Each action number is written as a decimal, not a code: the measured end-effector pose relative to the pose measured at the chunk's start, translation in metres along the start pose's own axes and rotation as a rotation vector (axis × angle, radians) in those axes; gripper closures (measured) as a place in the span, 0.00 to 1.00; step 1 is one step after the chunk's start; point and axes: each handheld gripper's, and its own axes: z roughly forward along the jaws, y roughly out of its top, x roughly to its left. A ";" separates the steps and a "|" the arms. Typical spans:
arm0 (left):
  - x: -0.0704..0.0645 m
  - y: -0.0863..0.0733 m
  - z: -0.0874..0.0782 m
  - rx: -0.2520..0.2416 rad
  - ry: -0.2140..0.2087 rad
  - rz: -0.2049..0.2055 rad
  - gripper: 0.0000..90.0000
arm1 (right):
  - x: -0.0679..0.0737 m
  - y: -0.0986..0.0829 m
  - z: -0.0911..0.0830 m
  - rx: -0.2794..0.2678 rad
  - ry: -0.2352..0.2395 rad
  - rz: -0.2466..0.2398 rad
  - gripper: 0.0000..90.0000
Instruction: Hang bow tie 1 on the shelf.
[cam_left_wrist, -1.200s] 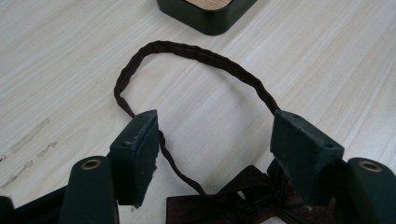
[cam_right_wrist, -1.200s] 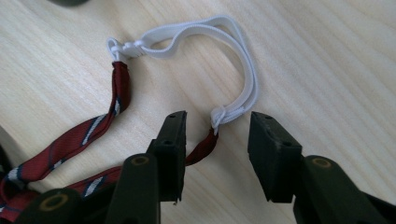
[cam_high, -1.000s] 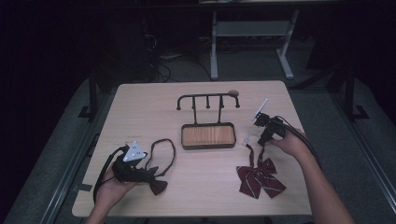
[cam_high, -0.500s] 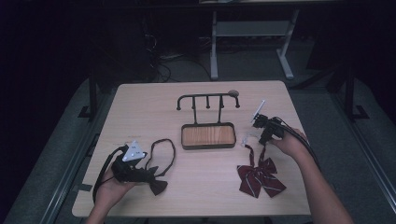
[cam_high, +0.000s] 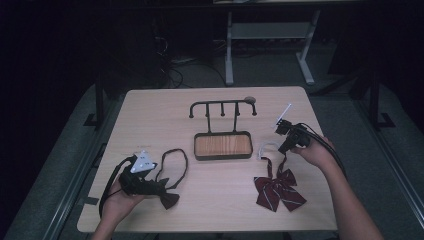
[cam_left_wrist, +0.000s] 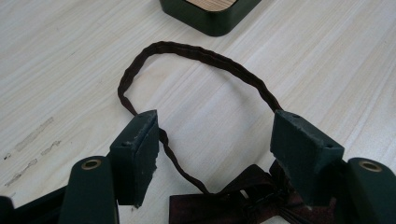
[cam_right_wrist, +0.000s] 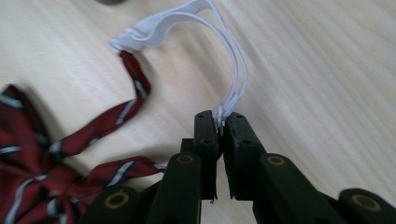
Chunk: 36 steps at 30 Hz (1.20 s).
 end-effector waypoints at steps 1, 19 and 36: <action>0.000 0.000 0.000 0.000 0.000 0.000 0.37 | 0.001 -0.002 -0.005 -0.019 0.012 -0.005 0.93; 0.000 0.000 0.000 0.001 0.001 -0.001 0.37 | 0.021 -0.007 -0.037 -0.085 0.077 -0.082 0.93; -0.001 0.001 0.000 -0.002 -0.007 -0.002 0.37 | 0.025 -0.010 -0.060 -0.120 0.108 -0.110 0.94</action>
